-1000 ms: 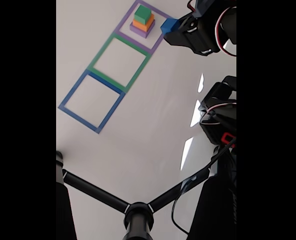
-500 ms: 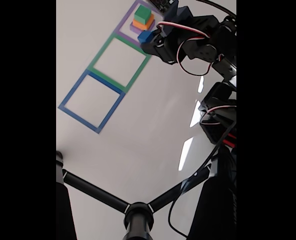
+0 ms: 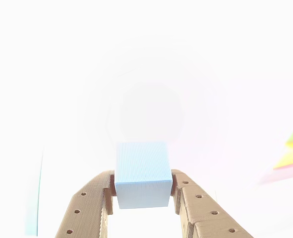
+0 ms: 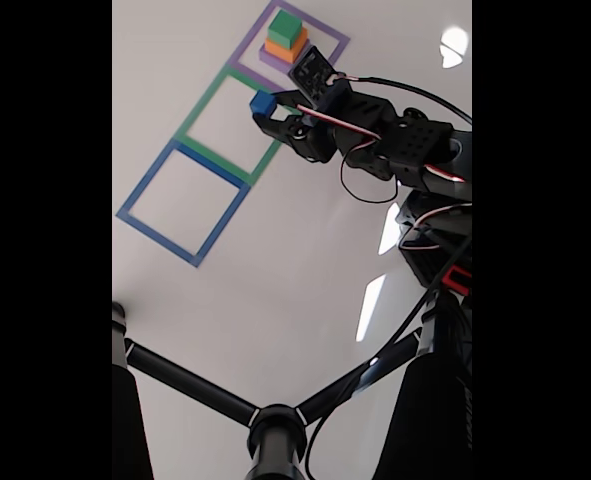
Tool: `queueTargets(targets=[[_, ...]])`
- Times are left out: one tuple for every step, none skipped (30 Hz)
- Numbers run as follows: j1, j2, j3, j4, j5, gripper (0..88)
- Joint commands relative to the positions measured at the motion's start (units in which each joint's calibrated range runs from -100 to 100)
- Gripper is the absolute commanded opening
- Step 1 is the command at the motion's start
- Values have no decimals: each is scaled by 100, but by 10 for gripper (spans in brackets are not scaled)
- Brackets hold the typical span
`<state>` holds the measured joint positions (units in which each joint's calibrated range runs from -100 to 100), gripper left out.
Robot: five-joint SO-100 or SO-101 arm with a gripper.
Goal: Tower of hanoi
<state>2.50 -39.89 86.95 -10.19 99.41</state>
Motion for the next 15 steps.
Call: queueTargets(targets=[[-20,626,87,-1086,59,17],[-10,771,124,-1240,59,17],[-10,933,151,-1442,59,17],[-10,1070,178,-1604,59,17],[-10,1232,196,-1774,59,18],[-10,1369,196,-1912,59,18],[-10,1530,196,-2074,59,18],[-20,1692,187,-2220,59,18],[-29,1845,178,-2382,59,18],[-39,1983,169,-2511,59,18],[-48,2112,160,-2633,59,18],[-68,2249,151,-2754,59,18],[-87,2362,142,-2867,59,18],[-106,2491,142,-3013,59,18],[-115,2596,142,-3143,59,18]])
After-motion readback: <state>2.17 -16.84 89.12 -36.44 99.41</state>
